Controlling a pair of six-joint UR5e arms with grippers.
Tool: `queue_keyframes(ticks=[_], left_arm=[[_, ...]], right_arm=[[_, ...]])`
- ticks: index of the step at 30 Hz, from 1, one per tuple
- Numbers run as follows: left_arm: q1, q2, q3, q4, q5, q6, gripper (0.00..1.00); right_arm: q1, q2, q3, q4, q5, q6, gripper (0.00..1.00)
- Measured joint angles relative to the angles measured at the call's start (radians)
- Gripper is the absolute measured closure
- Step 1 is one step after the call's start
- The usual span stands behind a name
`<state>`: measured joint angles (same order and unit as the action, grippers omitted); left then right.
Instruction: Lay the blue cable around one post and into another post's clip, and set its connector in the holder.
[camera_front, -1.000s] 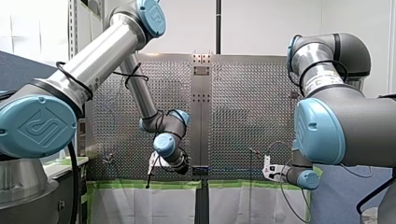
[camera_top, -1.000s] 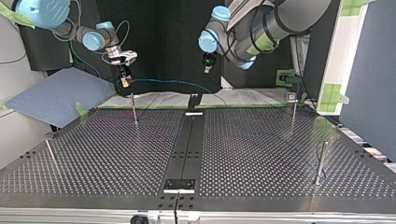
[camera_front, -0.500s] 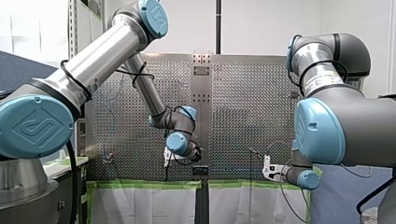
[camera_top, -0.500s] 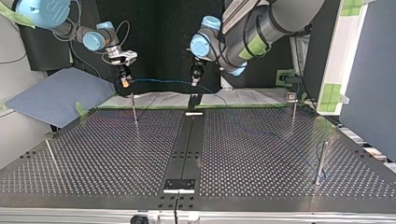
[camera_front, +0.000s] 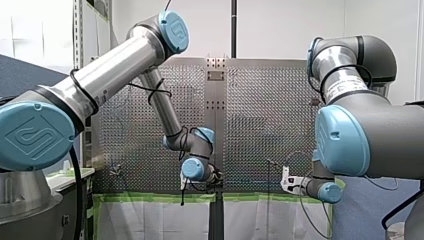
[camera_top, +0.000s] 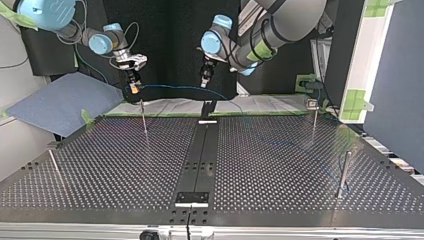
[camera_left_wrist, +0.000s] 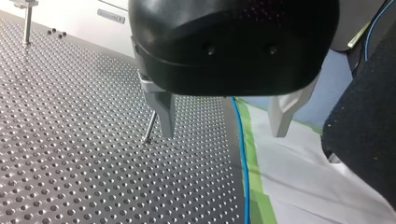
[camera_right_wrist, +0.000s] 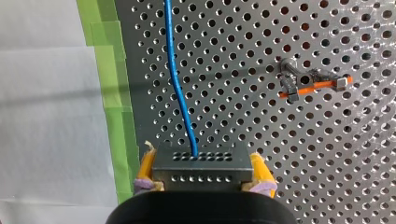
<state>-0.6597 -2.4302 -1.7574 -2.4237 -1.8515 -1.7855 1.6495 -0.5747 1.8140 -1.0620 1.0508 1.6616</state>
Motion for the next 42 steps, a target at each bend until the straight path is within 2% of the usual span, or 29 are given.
queue_keyframes(ticks=[11, 18, 23, 35, 42], left_arm=[[-0.013, -0.046, 0.053, 0.091, -0.003, -0.005, 0.01], [-0.021, -0.099, 0.099, 0.147, -0.014, -0.042, 0.01], [-0.021, -0.118, 0.105, 0.190, -0.017, -0.045, 0.01], [-0.019, -0.121, 0.106, 0.286, -0.017, -0.020, 0.01], [-0.030, -0.121, 0.106, 0.344, -0.016, 0.030, 0.01]], right_arm=[[0.000, 0.000, 0.000, 0.000, 0.002, 0.000, 1.00], [0.000, 0.000, 0.000, 0.002, 0.004, -0.001, 1.00], [-0.001, 0.000, 0.000, 0.001, 0.005, -0.001, 1.00], [-0.006, 0.000, 0.000, -0.005, 0.011, 0.001, 1.00], [-0.007, 0.000, 0.000, -0.013, 0.011, 0.009, 1.00]])
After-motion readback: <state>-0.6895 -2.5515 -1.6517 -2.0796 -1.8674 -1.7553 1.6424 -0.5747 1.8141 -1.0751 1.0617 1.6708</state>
